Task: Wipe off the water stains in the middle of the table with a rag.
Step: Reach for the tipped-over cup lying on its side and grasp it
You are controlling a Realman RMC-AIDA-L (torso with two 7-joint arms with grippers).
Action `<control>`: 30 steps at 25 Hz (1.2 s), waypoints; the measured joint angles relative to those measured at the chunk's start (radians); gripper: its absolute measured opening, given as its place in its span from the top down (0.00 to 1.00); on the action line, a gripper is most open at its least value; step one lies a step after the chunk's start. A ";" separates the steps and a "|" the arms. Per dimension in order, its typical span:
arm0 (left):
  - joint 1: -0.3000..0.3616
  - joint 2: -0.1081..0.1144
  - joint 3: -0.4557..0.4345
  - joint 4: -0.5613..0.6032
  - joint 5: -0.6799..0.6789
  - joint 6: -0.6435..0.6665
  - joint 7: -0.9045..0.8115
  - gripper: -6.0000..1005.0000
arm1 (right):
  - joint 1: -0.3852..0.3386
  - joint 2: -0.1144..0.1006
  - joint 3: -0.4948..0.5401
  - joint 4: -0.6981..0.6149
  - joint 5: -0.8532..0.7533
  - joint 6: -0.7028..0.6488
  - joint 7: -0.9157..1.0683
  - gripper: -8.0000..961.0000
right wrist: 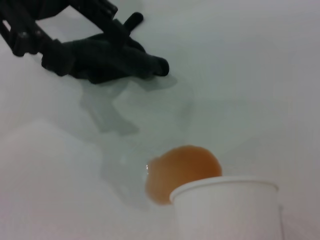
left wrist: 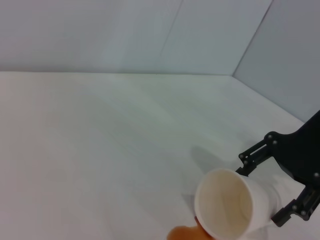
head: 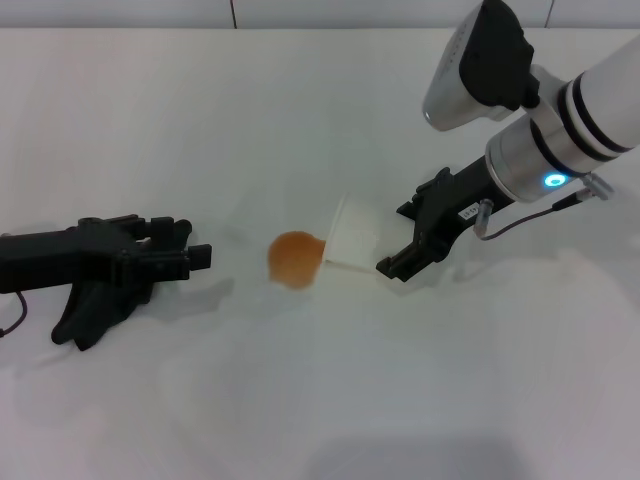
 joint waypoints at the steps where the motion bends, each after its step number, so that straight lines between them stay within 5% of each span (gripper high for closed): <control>1: 0.000 0.000 0.000 0.000 0.000 -0.002 0.000 0.11 | 0.000 0.000 -0.006 0.001 0.000 0.003 0.001 0.12; 30: 0.000 0.000 0.000 0.000 0.000 -0.009 -0.001 0.11 | -0.003 0.001 -0.032 0.003 0.001 0.030 0.011 0.19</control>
